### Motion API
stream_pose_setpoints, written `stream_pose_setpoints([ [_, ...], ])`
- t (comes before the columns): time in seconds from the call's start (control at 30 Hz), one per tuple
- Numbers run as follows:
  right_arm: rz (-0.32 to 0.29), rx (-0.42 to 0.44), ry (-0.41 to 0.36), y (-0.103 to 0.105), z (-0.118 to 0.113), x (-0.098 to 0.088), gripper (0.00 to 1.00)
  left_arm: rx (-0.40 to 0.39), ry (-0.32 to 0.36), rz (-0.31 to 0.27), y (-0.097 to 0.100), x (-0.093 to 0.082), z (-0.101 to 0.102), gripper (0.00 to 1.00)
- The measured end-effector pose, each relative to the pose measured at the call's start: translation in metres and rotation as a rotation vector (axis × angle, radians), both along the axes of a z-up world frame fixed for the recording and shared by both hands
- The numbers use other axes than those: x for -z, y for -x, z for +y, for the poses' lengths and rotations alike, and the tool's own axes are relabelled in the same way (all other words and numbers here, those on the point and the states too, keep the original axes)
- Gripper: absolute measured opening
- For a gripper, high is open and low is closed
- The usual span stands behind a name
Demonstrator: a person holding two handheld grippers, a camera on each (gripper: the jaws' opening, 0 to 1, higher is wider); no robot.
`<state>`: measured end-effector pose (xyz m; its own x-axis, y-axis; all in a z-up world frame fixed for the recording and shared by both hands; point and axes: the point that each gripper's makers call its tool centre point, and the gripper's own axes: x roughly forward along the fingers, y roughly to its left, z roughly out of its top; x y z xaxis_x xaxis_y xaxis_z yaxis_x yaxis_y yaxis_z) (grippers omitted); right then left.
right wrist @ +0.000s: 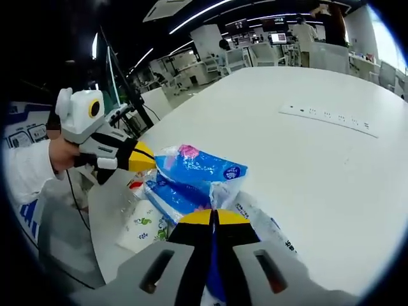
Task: Arrange the tabletop items into an orderly group along one side of the table until the central work area is clear of visible clutter.
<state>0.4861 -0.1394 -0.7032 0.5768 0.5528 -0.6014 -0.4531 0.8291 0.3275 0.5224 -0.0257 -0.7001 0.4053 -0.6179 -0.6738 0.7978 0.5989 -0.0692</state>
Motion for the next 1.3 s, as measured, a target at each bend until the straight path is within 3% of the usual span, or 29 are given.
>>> stream_pose_setpoints([
  [0.4,-0.051,0.011,-0.02,-0.003,-0.007,-0.026,0.0,-0.014,0.033,-0.038,-0.001,-0.025,-0.005,0.0],
  [0.8,-0.104,0.034,-0.048,0.0,-0.025,-0.058,0.0,-0.004,0.065,-0.068,0.001,-0.058,-0.024,0.0],
  [1.07,-0.154,0.049,-0.05,0.002,-0.044,-0.082,0.0,0.018,0.087,-0.093,0.002,-0.082,-0.045,0.0],
  [1.3,-0.213,0.086,-0.045,0.001,-0.072,-0.11,0.0,0.043,0.118,-0.122,0.002,-0.105,-0.077,0.0],
])
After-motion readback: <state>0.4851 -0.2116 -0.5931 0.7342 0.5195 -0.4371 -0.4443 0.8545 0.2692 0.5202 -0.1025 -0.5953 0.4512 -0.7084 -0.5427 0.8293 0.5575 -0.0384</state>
